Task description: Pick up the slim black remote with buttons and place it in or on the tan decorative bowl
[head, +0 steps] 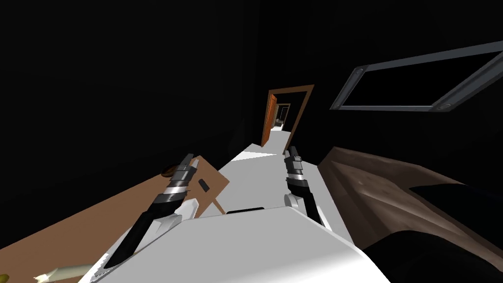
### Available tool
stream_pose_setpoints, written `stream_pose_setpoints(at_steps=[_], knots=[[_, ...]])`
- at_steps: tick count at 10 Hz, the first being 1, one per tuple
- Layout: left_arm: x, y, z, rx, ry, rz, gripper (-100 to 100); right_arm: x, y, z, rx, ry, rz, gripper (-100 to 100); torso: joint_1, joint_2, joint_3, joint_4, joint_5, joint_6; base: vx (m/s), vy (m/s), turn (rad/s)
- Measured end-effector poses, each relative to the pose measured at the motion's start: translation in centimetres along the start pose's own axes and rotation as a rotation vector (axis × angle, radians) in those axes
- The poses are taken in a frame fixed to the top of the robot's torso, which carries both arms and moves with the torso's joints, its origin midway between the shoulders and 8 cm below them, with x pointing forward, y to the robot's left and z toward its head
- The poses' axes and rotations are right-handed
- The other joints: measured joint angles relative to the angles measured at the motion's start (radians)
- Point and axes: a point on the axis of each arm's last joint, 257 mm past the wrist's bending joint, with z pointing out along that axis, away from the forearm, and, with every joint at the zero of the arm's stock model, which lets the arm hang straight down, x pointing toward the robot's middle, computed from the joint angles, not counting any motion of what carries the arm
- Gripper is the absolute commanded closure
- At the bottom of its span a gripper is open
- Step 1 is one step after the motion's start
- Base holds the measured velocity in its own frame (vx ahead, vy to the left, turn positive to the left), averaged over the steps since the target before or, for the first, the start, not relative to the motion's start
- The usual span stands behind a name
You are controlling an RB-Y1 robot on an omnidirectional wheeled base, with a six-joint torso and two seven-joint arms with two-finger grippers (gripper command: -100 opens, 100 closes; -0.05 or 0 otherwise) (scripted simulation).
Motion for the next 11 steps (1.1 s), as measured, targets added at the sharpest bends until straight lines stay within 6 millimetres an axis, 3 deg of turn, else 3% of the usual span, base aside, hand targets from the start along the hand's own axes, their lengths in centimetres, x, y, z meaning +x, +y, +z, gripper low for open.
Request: stream_pose_setpoints(at_steps=[4, 7, 11], knots=[[0.1, 7.0, -2.4, -0.2, 0.083, 0.086, -100, 0.0, 0.0, 0.0, 0.0, 0.0, 0.0, 0, 0.0, -0.001, 0.0, 0.0, 0.0, 0.0, -0.023, 0.011, -0.15], [0.2, 10.3, -4.1, -0.312, 0.13, 0.137, -100, 0.0, 0.0, 0.0, 0.0, 0.0, 0.0, 0, 0.0, -0.002, -0.001, 0.0, 0.0, 0.0, -0.008, 0.006, -0.142], [-0.9, 16.7, -8.5, -0.522, 0.206, 0.2, -100, 0.0, 0.0, 0.0, 0.0, 0.0, 0.0, 0, 0.0, -0.003, -0.001, -0.001, 0.0, 0.0, 0.006, 0.01, -0.201]])
